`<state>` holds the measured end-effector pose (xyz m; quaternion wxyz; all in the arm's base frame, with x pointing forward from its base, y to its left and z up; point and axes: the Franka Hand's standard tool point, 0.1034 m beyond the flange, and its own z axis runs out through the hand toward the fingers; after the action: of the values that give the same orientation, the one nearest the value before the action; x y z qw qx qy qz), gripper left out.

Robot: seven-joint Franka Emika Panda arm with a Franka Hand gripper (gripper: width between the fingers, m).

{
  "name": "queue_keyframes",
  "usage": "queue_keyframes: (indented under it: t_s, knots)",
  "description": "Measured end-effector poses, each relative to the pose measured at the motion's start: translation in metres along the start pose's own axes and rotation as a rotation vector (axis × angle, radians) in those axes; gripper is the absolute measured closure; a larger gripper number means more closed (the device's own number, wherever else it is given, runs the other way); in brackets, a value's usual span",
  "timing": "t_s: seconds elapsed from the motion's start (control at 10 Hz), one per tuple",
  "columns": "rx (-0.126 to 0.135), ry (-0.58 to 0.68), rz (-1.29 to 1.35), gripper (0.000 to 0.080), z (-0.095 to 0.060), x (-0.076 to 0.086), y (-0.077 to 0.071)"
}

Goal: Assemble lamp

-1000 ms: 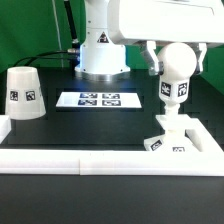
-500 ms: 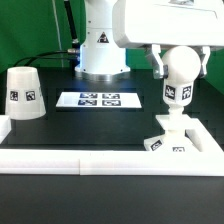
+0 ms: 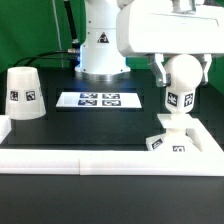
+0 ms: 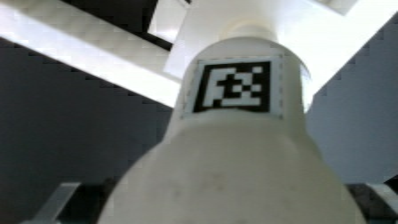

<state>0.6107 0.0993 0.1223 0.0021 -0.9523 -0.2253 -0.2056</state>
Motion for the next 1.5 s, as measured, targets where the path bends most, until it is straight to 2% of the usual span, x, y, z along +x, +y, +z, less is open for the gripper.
queue_keyframes:
  t_s: [0.6, 0.7, 0.8, 0.9, 1.2, 1.5]
  knots:
    - [-0.031, 0.073, -0.004, 0.0223, 0.0029, -0.0010, -0.0022]
    - [-0.031, 0.074, 0.002, 0.0159, 0.0034, -0.0034, -0.0026]
    - [-0.030, 0.068, 0.011, 0.0159, 0.0044, -0.0066, -0.0028]
    - [-0.029, 0.065, 0.022, 0.0118, 0.0048, -0.0083, -0.0023]
    - [-0.028, 0.061, 0.036, 0.0101, 0.0035, -0.0088, -0.0017]
    - [-0.023, 0.053, 0.035, 0.0101, -0.0049, -0.0046, -0.0010]
